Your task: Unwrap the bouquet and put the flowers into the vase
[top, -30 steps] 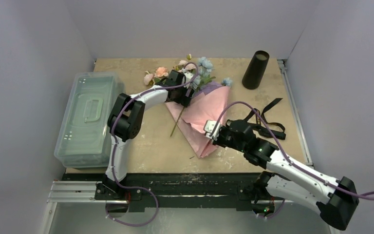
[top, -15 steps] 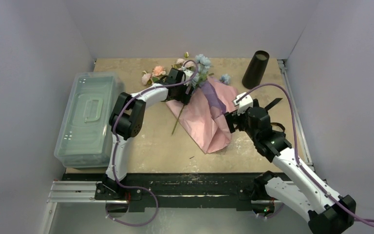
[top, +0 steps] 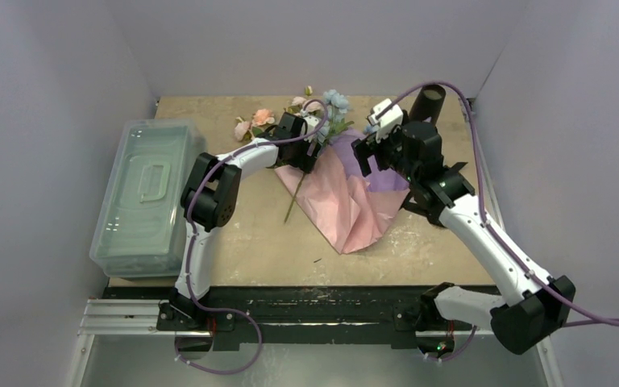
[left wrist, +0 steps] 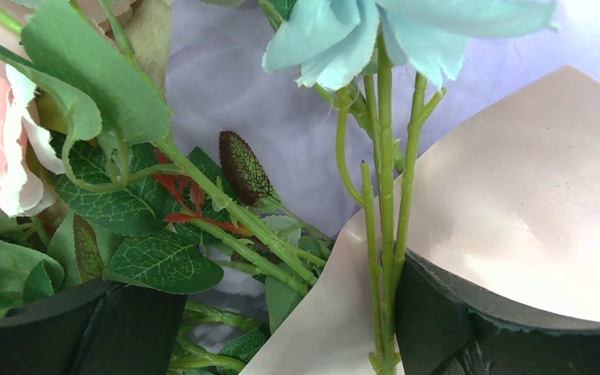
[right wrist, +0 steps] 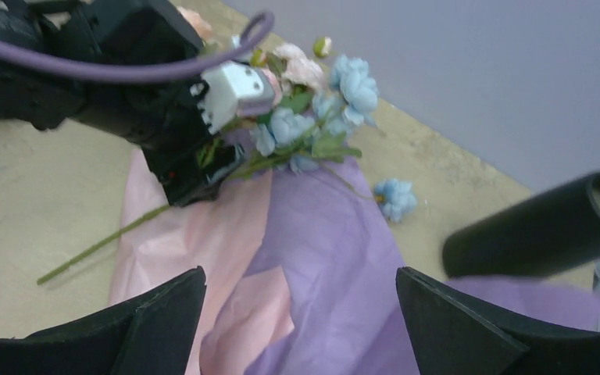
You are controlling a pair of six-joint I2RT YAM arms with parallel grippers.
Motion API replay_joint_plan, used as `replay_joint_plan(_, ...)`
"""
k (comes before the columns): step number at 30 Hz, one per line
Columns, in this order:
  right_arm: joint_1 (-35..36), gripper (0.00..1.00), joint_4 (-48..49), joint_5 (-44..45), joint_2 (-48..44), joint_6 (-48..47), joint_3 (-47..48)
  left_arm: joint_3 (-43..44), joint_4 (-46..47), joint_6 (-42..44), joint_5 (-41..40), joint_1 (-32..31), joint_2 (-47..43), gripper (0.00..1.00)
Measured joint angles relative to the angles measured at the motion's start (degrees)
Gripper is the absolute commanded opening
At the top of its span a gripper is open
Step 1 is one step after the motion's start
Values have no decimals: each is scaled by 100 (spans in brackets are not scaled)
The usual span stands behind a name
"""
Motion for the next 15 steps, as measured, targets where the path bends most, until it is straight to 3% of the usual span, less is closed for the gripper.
replay_joint_plan(6, -216, 85, -343, -951, 1126, -579, 1180, -2, 2, 42, -4, 0, 0, 88)
replay_joint_plan(10, -649, 81, -1290, -1556, 2177, -1303, 1788, -2, -2, 109, -15, 13, 0, 88)
replay_joint_plan(15, -1316, 78, -2581, -2026, 3121, -2256, 1814, 166, -35, 153, -13, 184, 107, 87)
